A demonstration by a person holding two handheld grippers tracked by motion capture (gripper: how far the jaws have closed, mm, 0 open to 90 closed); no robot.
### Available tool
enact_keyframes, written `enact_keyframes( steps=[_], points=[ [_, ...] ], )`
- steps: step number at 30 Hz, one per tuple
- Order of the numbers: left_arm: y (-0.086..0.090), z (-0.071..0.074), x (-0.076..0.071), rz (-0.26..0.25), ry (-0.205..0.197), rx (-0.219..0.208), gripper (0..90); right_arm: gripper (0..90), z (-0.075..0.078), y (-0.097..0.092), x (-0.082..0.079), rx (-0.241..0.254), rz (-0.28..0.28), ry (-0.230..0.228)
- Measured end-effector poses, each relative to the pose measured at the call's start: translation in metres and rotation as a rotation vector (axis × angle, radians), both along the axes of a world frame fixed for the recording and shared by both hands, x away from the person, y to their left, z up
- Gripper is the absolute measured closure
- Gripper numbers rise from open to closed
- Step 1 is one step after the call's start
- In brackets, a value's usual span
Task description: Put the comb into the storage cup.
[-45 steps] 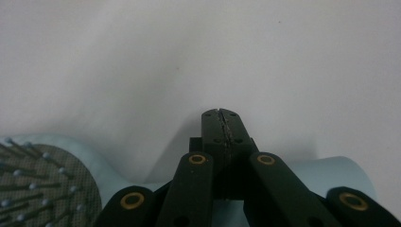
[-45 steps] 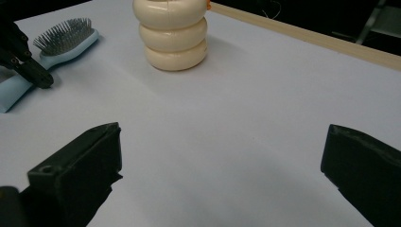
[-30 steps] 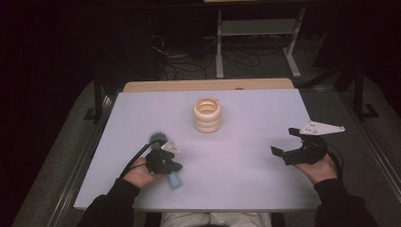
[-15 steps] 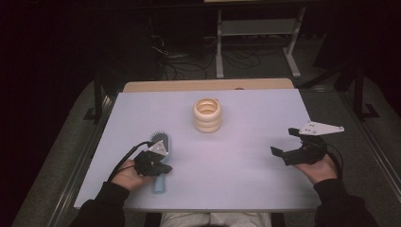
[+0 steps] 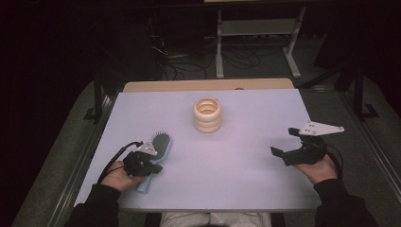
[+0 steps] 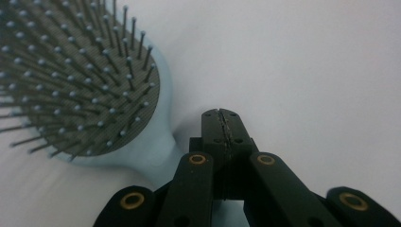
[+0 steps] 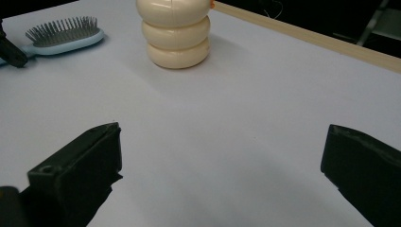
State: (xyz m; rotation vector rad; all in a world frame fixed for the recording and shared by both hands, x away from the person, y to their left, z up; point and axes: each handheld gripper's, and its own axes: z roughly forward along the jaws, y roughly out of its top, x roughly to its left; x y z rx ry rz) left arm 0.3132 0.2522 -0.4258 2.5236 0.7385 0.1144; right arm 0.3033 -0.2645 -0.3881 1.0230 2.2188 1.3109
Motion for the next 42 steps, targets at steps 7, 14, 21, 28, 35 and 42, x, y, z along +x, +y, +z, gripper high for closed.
enact_keyframes(
  steps=[7, 14, 21, 28, 35, 42],
  points=[
    [0.010, 0.000, 0.000, 0.029, -0.004, 0.012, 90.0, 0.0, 0.001, 0.001, -0.001, 0.000, 0.008, -0.005],
    [0.019, 0.001, 0.001, 0.057, -0.011, 0.028, 90.0, 0.0, 0.001, 0.002, -0.001, -0.005, 0.019, -0.005],
    [0.026, 0.001, 0.002, 0.092, -0.026, 0.043, 90.0, 0.0, 0.001, 0.003, -0.001, -0.006, 0.027, 0.000],
    [0.035, 0.003, 0.004, 0.137, -0.045, 0.053, 90.0, 0.0, 0.000, 0.005, -0.001, -0.017, 0.036, 0.009],
    [0.048, 0.004, 0.007, 0.194, -0.053, 0.062, 90.0, 0.0, -0.001, 0.005, -0.001, -0.019, 0.042, 0.017],
    [0.058, 0.005, 0.010, 0.235, -0.067, 0.073, 90.0, 0.0, -0.001, 0.006, -0.001, -0.024, 0.049, 0.019]
  ],
)
